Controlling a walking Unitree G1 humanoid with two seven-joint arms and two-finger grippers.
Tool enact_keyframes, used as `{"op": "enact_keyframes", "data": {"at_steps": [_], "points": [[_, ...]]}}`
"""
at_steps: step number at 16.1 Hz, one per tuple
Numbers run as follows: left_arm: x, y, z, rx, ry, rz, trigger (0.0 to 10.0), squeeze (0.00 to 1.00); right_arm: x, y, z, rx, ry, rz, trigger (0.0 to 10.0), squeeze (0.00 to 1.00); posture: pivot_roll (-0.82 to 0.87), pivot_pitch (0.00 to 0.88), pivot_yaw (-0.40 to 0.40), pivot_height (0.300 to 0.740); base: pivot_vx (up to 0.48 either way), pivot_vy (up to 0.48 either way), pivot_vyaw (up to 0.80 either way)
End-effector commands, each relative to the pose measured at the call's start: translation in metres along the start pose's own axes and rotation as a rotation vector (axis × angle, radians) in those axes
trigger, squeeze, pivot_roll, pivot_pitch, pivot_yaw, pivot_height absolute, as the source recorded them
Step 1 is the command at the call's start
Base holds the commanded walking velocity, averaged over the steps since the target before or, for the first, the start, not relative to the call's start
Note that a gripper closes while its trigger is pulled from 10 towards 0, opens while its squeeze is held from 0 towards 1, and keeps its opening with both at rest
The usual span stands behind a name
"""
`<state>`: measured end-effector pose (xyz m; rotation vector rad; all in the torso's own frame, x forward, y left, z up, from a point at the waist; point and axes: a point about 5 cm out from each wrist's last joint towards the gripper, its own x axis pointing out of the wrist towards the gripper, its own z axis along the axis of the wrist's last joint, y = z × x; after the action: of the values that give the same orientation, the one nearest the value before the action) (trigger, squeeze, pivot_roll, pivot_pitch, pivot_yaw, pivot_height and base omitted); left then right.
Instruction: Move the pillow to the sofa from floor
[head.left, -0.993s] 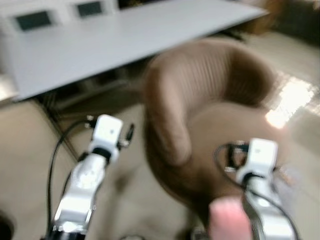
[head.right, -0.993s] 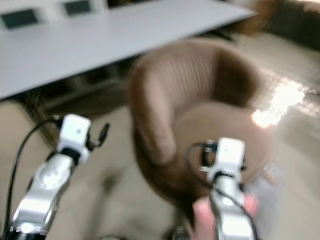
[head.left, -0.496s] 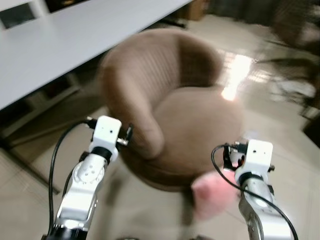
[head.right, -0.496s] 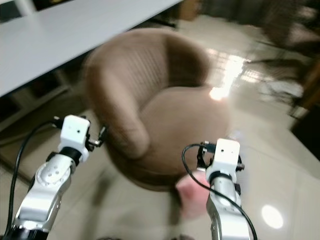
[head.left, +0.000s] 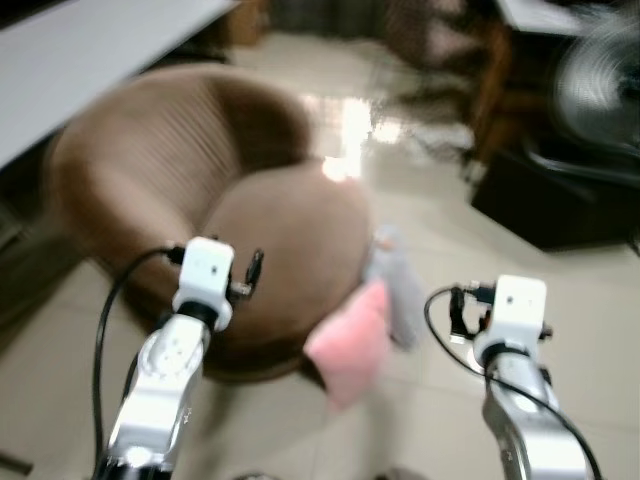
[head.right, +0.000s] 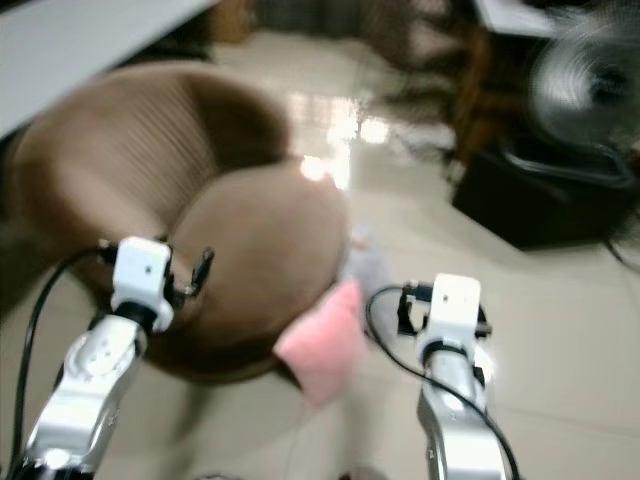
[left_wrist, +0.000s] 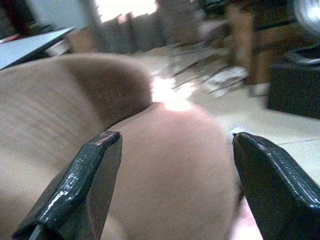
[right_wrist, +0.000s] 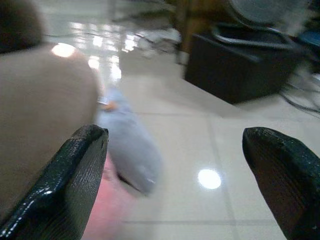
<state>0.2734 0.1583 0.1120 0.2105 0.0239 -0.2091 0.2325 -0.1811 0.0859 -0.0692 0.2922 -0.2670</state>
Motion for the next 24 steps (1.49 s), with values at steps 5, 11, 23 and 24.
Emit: {"op": "enact_keyframes", "data": {"at_steps": [5, 11, 23, 24], "points": [[0.009, -0.004, 0.007, 0.015, -0.046, -0.021, 10.0, 0.00, -0.002, -0.001, 0.000, 0.004, 0.001, -0.014, 10.0, 0.00, -0.04, 0.054, 0.048, 0.740, 0.000, 0.268, -0.80], [0.011, -0.004, 0.003, -0.003, -0.048, -0.013, 10.0, 0.00, 0.003, 0.000, 0.007, -0.052, -0.085, 0.022, 10.0, 0.00, -0.04, 0.034, 0.056, 0.740, 0.000, 0.464, -0.80], [0.015, -0.011, 0.017, -0.010, -0.162, -0.048, 10.0, 0.00, 0.006, 0.009, 0.015, -0.057, -0.217, 0.113, 10.0, 0.00, -0.04, 0.039, 0.034, 0.740, 0.000, 0.052, -0.27], [0.015, -0.012, 0.018, -0.014, -0.169, -0.056, 10.0, 0.00, 0.007, 0.008, 0.014, -0.063, -0.208, 0.109, 10.0, 0.00, -0.04, 0.038, 0.034, 0.740, 0.000, 0.000, -0.80]]}}
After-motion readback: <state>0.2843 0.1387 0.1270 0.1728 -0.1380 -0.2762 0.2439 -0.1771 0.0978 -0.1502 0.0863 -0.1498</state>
